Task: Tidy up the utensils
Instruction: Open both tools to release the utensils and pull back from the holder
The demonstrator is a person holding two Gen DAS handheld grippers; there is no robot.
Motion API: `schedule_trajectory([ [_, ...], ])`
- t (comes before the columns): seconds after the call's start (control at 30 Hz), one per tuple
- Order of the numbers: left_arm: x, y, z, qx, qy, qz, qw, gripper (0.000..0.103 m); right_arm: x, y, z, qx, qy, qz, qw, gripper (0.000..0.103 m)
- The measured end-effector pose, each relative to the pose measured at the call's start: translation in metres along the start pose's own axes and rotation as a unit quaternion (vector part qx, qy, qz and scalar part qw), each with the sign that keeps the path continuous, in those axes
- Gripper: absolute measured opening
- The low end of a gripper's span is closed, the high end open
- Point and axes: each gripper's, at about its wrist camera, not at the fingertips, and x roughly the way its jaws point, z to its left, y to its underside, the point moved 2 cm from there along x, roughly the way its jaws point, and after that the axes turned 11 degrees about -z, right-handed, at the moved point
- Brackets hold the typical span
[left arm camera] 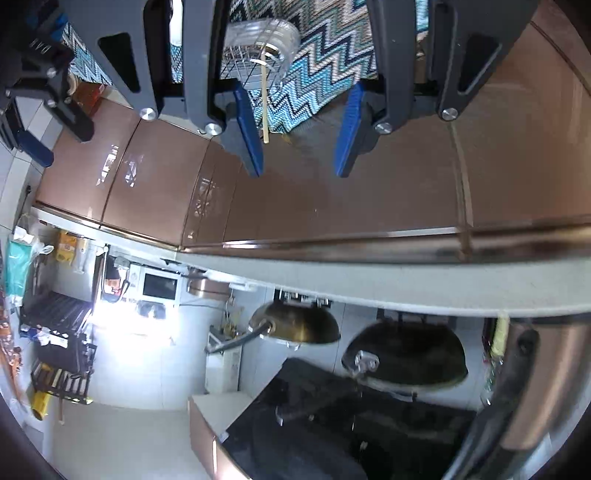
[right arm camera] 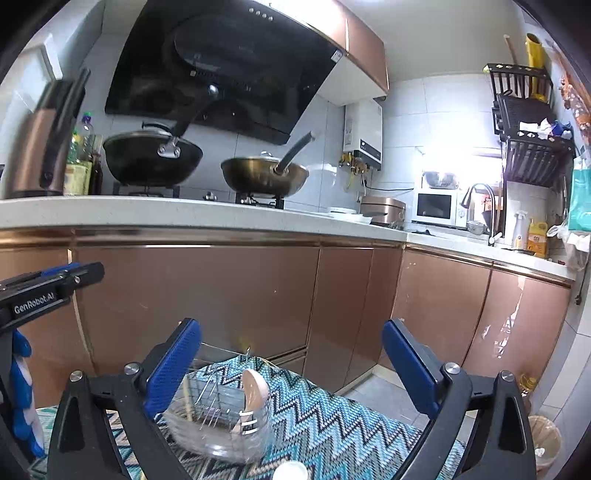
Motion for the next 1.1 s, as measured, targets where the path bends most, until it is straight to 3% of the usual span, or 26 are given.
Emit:
schedule_trajectory([
  [0.13,-0.040,-0.022,0.013,0.015,-0.002,0.002,0.9999,0.050,-0.040,-0.022,-0.005,-0.007,0.019,-0.023,1.000,0.103],
  [0.33,-0.085,-0.042,0.037,0.012,-0.015,0.032,0.9993,0.051,-0.099,-0.057,-0.012,0.003,0.017,-0.058,0.998,0.103],
  [0.5,-0.116,-0.043,0.047,-0.016,-0.018,0.050,0.9984,0.052,-0.140,-0.076,-0.013,0.017,0.010,-0.090,0.996,0.103],
  [0.63,-0.139,-0.031,0.047,-0.035,-0.013,0.065,0.9972,0.057,-0.163,-0.077,-0.011,0.022,0.008,-0.091,0.996,0.103],
  [0.8,-0.162,-0.009,0.045,-0.058,-0.007,0.076,0.9954,0.059,-0.182,-0.069,-0.008,0.028,0.018,-0.064,0.997,0.103],
  [1.1,-0.164,0.030,0.053,-0.079,0.007,0.148,0.9858,0.059,-0.177,-0.043,0.002,0.042,0.002,0.063,0.997,0.103],
])
